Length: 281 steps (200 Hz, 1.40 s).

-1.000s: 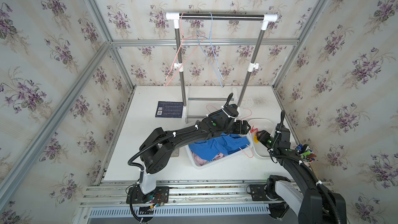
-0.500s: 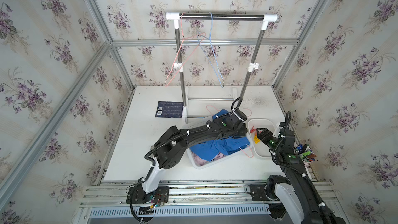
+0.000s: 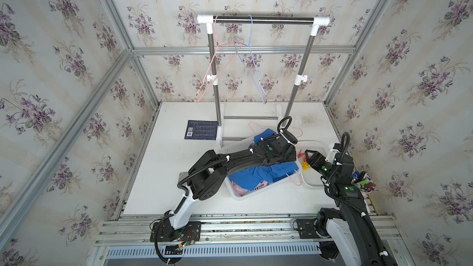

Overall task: Remove the clothespins securing tank tops to the hanger
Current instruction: Pick up the hanger from the basket.

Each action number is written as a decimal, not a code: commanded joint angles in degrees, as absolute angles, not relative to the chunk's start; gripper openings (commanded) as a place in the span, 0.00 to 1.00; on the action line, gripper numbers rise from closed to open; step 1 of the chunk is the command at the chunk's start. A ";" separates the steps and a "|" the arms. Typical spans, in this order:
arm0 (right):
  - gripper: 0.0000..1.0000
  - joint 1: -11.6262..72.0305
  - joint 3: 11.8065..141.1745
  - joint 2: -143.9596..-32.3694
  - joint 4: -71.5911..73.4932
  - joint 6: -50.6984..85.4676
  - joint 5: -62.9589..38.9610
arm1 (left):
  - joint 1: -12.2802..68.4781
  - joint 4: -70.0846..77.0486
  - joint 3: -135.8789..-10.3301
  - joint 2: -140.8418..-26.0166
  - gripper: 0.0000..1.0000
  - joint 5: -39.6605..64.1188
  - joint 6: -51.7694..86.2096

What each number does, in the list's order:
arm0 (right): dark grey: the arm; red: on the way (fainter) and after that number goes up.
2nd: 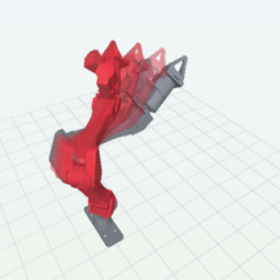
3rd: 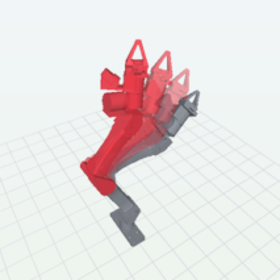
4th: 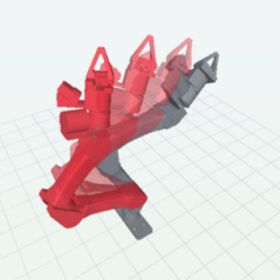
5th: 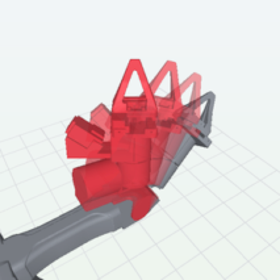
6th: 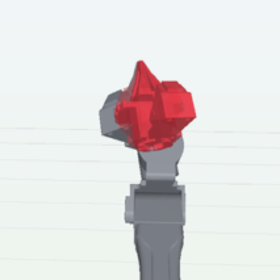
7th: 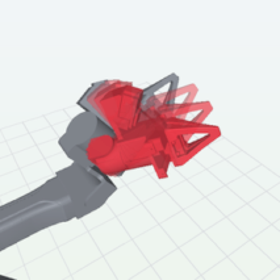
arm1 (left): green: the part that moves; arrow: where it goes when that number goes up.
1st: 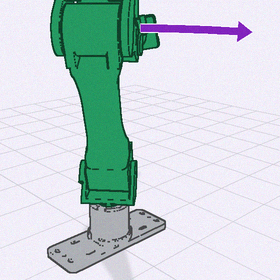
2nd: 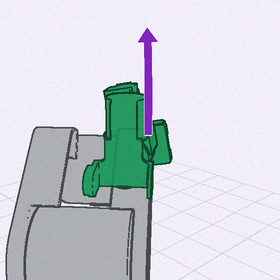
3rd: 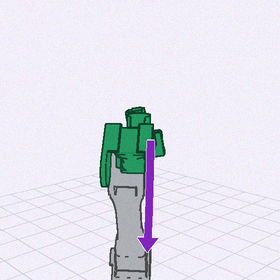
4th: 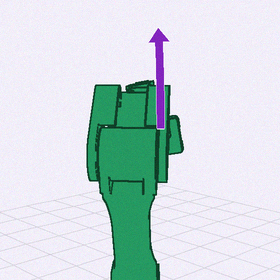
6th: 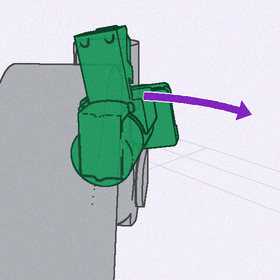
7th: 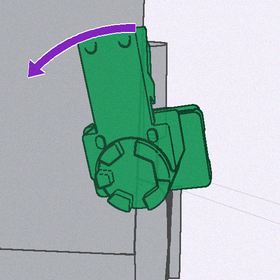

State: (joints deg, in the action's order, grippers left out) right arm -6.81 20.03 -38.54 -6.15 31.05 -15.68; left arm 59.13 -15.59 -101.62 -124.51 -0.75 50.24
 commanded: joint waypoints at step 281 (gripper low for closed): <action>0.83 -4.44 21.18 -33.84 29.55 35.11 -35.79 | 51.20 24.15 -74.20 -89.38 0.00 38.44 68.42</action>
